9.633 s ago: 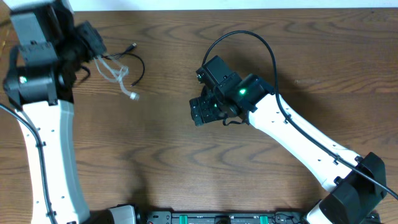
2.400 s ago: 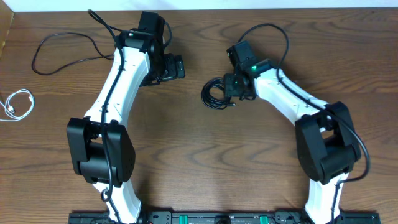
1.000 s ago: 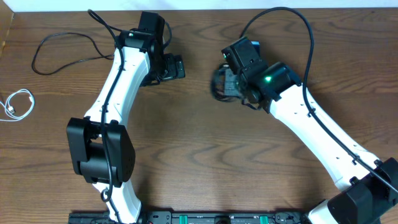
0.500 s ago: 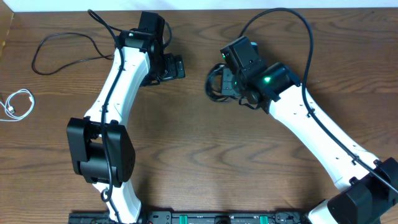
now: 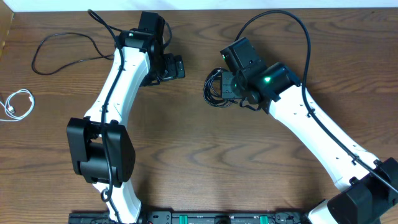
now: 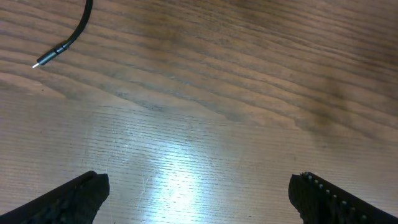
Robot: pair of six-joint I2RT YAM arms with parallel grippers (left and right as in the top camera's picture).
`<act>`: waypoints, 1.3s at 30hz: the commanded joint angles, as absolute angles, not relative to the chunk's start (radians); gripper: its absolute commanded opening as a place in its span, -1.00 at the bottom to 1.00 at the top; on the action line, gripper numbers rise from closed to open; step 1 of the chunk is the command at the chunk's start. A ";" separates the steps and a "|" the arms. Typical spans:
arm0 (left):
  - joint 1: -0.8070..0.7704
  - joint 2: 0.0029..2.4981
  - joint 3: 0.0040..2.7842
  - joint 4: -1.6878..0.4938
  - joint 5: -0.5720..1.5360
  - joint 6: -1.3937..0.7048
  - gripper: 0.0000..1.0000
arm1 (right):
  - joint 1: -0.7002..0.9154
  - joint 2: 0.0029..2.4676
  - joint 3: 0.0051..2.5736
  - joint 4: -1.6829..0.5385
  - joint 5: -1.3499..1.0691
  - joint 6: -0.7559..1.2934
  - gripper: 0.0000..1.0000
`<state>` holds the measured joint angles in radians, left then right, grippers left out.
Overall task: Untangle cables
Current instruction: 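Grasp the coiled black cable with the right gripper and lift it, then move the left gripper to the black coil held by the right gripper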
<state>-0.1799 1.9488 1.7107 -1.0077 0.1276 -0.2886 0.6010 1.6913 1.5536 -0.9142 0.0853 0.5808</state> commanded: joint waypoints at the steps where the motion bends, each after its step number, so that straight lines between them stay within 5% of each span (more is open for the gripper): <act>1: -0.180 1.954 1.706 -1.012 0.115 -0.290 0.96 | 0.593 1.687 1.556 -0.912 0.095 0.591 -0.97; 11: -0.180 1.954 1.706 -1.009 0.136 -0.302 0.96 | 0.593 1.687 1.556 -0.913 0.095 0.590 -0.97; 17: -0.187 1.954 1.706 -1.079 0.651 -0.216 0.96 | 0.592 1.687 1.556 -0.921 0.108 0.590 -0.92; 24: -0.203 1.954 1.706 -1.084 0.751 -0.127 0.96 | 0.565 1.687 1.556 -0.925 0.140 0.609 -0.96; 30: -0.227 1.954 1.705 -1.084 0.766 -0.128 0.85 | 0.564 1.687 1.556 -0.905 0.079 0.618 -0.97; 34: -0.255 1.956 1.705 -1.085 0.714 -0.154 0.50 | 0.564 1.687 1.556 -0.892 -0.009 0.617 -0.97; 39: -0.281 1.956 1.705 -1.095 0.579 -0.238 0.32 | 0.564 1.687 1.556 -0.896 -0.036 0.616 -0.97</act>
